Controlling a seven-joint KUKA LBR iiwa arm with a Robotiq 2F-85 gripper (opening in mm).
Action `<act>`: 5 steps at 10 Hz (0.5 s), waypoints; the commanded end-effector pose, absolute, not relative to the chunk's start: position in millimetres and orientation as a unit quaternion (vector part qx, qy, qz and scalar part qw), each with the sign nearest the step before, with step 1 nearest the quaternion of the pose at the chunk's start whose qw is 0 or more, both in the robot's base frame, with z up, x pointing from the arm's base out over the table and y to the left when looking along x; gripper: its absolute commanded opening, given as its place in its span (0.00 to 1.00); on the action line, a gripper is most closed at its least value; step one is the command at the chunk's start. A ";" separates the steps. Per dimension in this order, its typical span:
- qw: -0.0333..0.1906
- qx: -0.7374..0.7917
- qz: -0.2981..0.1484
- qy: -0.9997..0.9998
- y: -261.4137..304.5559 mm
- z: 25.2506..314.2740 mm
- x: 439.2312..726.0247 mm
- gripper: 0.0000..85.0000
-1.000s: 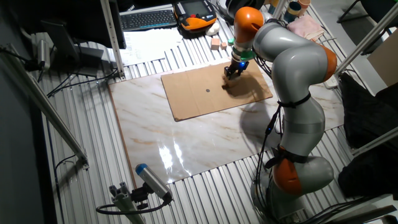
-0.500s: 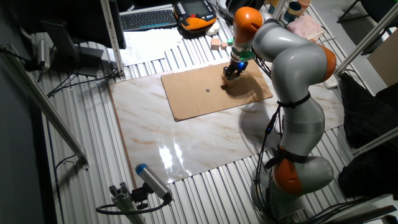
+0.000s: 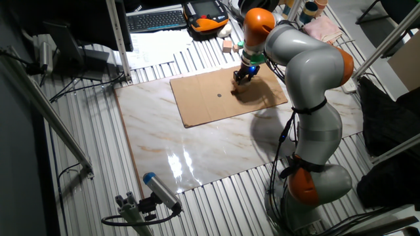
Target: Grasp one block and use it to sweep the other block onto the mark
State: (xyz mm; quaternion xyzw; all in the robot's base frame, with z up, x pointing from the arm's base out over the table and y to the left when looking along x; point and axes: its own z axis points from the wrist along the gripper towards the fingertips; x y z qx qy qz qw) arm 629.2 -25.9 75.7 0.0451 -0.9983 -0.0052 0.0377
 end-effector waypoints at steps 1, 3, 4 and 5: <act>0.036 0.044 -0.004 -0.998 -24.1 75.9 629.1 0.00; 0.035 0.038 -0.002 -0.999 -17.2 76.0 626.6 0.00; 0.033 0.036 -0.001 -0.999 -14.1 76.1 625.0 0.00; 0.033 0.033 -0.001 -0.999 -11.1 76.2 623.8 0.00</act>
